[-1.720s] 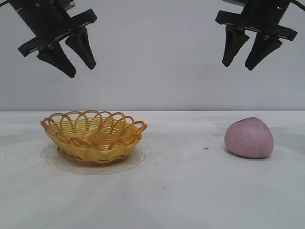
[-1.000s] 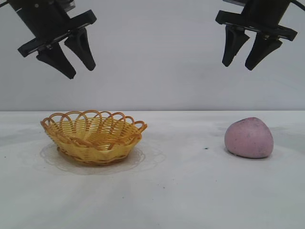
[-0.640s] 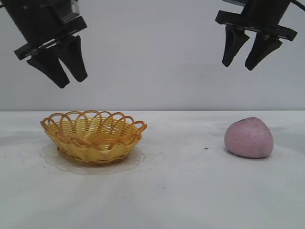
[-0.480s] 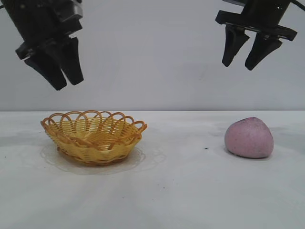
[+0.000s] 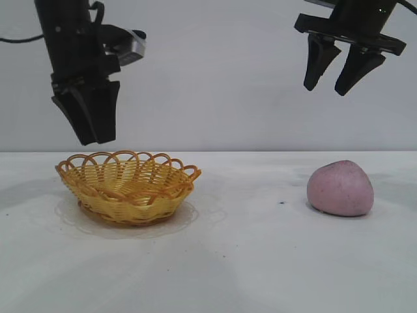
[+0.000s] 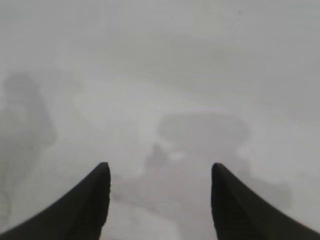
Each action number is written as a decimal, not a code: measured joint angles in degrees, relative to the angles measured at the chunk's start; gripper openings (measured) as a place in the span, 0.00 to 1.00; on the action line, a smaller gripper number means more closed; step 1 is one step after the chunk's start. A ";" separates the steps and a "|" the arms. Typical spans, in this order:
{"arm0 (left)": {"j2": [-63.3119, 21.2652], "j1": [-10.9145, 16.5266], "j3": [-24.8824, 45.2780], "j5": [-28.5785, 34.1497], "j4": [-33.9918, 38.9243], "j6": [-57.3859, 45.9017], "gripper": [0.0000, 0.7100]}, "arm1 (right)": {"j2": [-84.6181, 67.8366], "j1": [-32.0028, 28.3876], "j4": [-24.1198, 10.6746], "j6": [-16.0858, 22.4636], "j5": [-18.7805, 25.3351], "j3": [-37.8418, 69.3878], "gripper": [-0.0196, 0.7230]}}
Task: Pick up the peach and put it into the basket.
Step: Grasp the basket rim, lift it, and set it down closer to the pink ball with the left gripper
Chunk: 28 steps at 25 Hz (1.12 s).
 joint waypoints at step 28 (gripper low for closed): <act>4.18 -0.33 -5.58 6.71 -2.73 -19.30 0.00 | 0.00 0.00 -0.21 0.00 0.47 0.00 0.60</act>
